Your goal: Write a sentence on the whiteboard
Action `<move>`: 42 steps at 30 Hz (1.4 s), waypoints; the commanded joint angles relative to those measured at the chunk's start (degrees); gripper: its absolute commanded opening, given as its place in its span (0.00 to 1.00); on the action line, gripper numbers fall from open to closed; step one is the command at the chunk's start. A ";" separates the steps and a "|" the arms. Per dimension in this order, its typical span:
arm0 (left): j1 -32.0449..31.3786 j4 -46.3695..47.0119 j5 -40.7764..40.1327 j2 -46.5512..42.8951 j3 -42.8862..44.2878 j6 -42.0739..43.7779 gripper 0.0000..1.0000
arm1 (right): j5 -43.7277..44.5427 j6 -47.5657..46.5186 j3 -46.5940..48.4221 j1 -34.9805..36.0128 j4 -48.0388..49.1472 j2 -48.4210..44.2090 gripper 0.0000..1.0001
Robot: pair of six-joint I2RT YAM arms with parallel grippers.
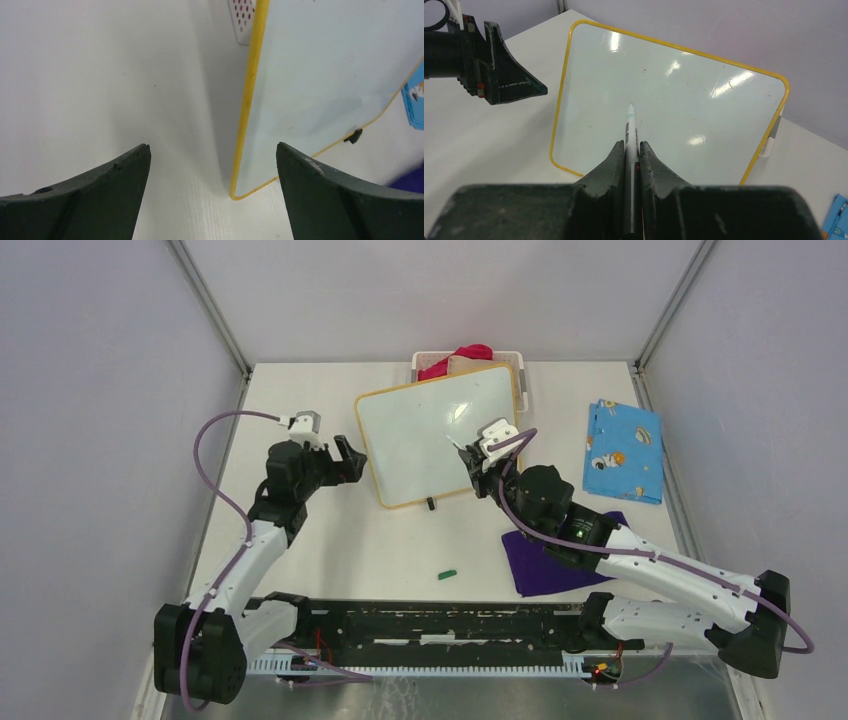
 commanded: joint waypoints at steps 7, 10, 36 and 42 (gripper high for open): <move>7.19 23.78 32.59 9.59 -3.33 -3.91 1.00 | 0.51 -0.62 -0.07 -0.05 3.02 -0.59 0.00; 7.16 23.81 32.51 12.67 -1.23 -5.54 1.00 | 0.79 -0.88 -0.25 0.03 3.10 -0.70 0.00; 5.67 63.42 49.22 35.01 -7.73 -9.30 0.79 | -0.12 -0.80 2.74 -0.01 2.37 2.76 0.00; 5.69 68.07 51.73 39.70 -6.21 -12.23 0.70 | -0.15 -0.71 2.91 -0.02 2.59 3.49 0.00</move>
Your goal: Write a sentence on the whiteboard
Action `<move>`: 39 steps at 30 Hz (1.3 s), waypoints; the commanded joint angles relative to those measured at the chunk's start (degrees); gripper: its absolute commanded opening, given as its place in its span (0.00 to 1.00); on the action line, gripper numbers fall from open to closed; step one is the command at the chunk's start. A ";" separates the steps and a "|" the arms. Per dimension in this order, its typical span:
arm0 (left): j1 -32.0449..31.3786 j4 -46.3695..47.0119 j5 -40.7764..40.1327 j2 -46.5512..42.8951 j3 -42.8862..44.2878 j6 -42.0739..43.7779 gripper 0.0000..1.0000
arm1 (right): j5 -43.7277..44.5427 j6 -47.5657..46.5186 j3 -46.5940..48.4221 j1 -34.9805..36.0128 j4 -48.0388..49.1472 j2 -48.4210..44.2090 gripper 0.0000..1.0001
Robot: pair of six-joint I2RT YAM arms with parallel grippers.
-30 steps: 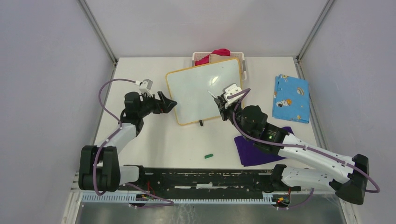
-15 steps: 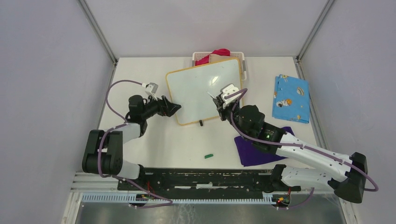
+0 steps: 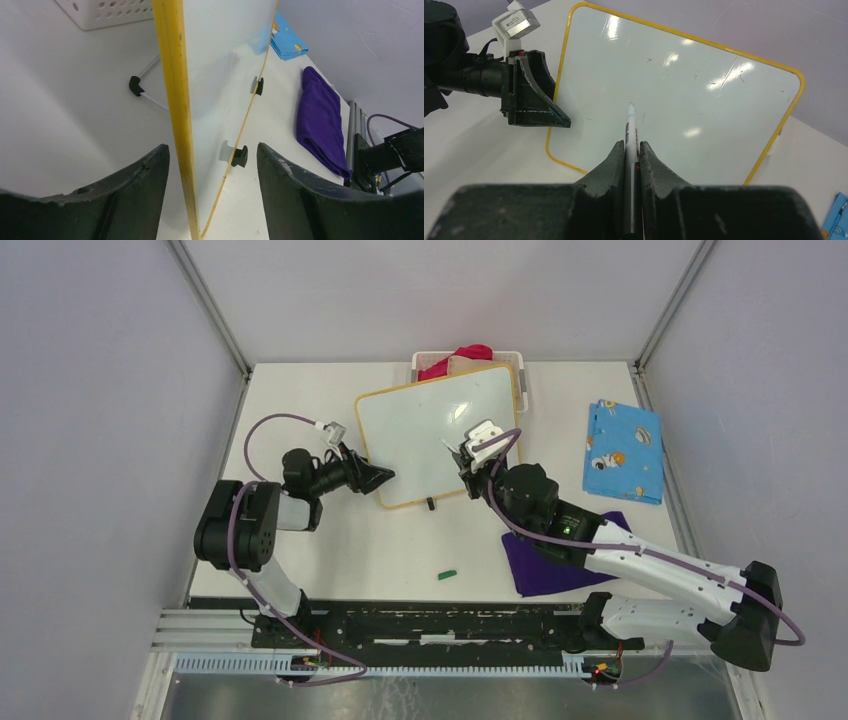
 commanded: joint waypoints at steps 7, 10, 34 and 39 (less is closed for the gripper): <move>-0.10 5.68 3.76 3.42 2.77 -1.28 0.57 | -0.69 0.23 3.34 -0.07 1.75 0.95 0.00; -0.13 4.07 3.27 3.65 2.86 0.21 0.51 | -0.94 0.28 3.51 -0.05 1.67 1.21 0.00; -0.54 3.18 3.35 6.30 3.42 1.00 0.28 | -2.19 1.11 4.04 0.02 1.41 3.00 0.00; -0.55 3.97 3.04 6.69 3.31 0.58 0.26 | -1.99 1.11 3.75 -0.02 1.32 2.91 0.00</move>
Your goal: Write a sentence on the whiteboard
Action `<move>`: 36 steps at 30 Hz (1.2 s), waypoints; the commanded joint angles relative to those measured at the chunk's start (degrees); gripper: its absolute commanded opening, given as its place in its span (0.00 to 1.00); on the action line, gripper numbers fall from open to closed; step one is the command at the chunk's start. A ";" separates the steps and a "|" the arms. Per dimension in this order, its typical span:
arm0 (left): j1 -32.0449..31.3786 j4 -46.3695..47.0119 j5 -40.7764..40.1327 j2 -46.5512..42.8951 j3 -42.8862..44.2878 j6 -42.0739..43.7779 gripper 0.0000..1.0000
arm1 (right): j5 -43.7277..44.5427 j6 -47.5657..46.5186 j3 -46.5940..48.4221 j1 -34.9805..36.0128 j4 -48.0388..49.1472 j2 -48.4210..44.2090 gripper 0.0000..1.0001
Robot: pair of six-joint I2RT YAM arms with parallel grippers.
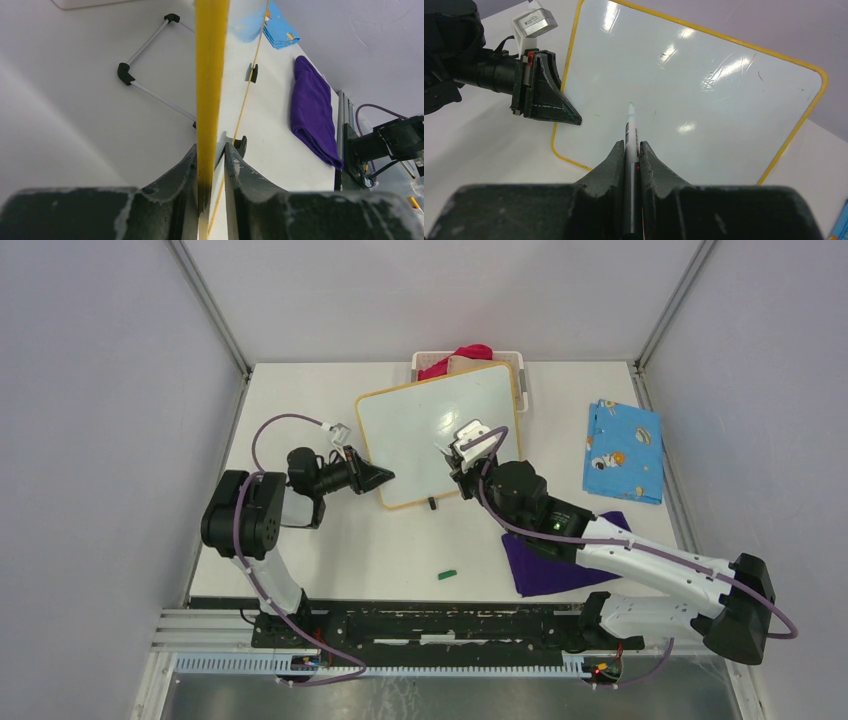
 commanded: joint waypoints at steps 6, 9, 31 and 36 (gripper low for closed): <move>-0.12 2.21 -0.57 1.15 1.09 1.78 0.25 | -0.25 0.52 2.40 -0.05 2.98 0.86 0.00; -0.12 2.11 -0.68 1.10 1.13 1.86 0.25 | -0.20 0.55 4.29 -0.05 3.40 3.75 0.00; -0.08 1.93 -1.58 1.57 1.35 1.51 0.39 | -5.56 1.10 18.07 -2.53 3.47 21.02 0.00; -0.03 1.93 -1.66 1.69 1.35 1.43 0.37 | -6.47 1.56 19.55 -3.02 3.38 22.60 0.00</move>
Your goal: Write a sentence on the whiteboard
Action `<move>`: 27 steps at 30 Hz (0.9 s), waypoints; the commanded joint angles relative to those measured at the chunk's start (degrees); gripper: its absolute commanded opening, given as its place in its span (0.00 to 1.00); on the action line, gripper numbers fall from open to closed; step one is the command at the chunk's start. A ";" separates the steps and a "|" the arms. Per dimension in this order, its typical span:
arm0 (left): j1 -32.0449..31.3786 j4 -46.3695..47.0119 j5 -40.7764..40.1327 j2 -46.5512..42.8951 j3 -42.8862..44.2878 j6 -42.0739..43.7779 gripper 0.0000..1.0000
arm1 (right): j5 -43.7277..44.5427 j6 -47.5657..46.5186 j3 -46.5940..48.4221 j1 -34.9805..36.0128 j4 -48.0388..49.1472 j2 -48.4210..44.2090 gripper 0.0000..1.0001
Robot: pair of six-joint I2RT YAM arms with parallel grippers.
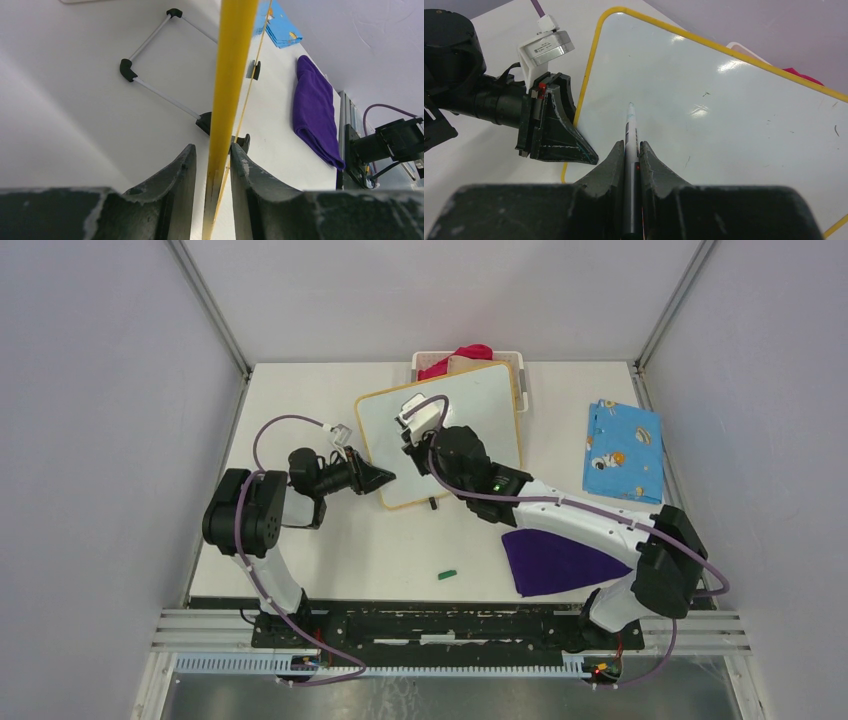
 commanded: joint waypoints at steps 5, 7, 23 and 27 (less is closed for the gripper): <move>0.01 1.58 -1.10 0.70 1.29 1.27 0.35 | -1.62 1.28 4.75 -0.62 2.40 2.32 0.00; 0.07 1.51 -1.15 0.69 1.29 1.23 0.35 | -1.75 1.33 5.42 -0.84 2.40 3.07 0.00; 0.23 1.09 -1.34 0.86 1.50 1.06 0.31 | -3.54 2.31 11.66 -3.20 0.47 9.34 0.00; 0.33 0.96 -1.25 0.95 1.63 1.05 0.30 | -4.08 4.46 12.15 -3.99 0.11 10.15 0.00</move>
